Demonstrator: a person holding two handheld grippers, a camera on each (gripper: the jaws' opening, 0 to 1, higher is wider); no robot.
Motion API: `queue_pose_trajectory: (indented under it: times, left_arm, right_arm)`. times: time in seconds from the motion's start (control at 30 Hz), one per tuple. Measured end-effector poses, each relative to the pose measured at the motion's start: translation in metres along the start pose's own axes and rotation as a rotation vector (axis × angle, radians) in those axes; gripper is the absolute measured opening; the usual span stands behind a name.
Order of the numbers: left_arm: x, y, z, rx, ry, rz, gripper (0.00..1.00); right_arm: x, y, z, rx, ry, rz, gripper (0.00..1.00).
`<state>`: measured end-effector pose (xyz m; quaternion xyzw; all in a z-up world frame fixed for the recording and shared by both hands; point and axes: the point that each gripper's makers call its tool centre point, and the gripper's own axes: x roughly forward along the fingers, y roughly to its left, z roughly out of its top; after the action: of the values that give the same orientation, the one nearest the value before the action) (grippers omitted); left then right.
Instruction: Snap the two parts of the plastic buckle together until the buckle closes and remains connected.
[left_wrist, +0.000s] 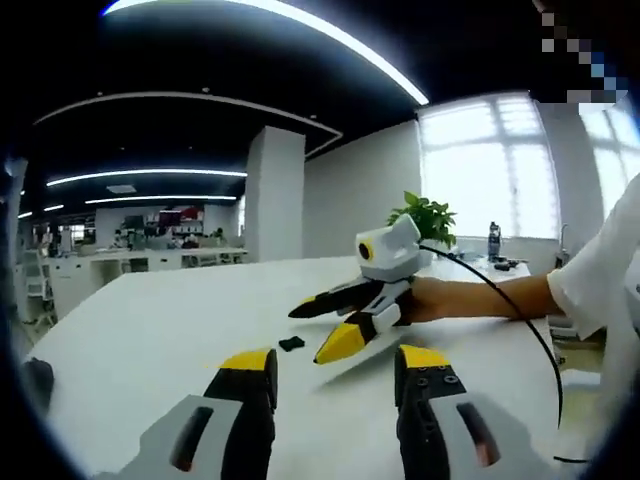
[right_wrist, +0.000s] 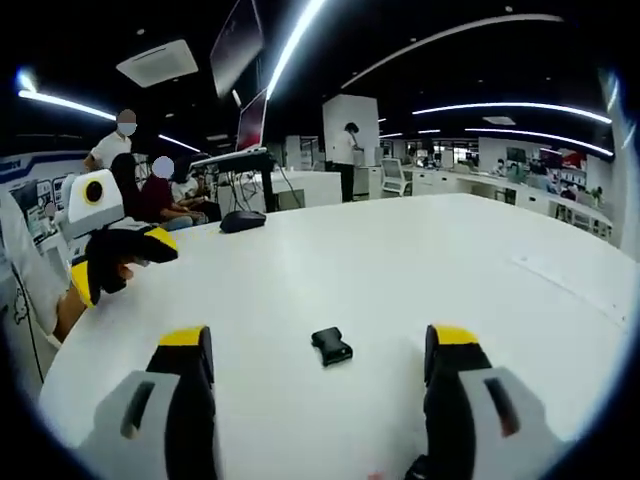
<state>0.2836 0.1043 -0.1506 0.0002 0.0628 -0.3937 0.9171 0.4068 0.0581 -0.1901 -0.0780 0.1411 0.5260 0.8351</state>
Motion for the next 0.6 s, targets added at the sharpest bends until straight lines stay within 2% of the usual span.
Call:
queue_pose_trajectory:
  times: [0.13,0.3,0.4,0.6]
  left_arm:
    - [0.001,-0.004,-0.002,-0.036,0.003,-0.012,0.47]
    - [-0.002,-0.002,0.001,-0.072,-0.022,0.017,0.44]
    - [-0.004,0.005,0.002,-0.066,-0.043,0.062,0.44]
    - [-0.006,0.006,0.001,-0.072,-0.037,0.069,0.47]
  right_arm:
    - [0.001,-0.001,-0.002,-0.002,0.005,0.0,0.81]
    - [0.001,-0.003,-0.003,0.004,0.005,-0.004,0.78]
    - [0.001,-0.004,-0.003,-0.007,0.01,-0.01,0.76]
    - [0.002,-0.003,-0.003,-0.006,0.013,-0.011,0.71]
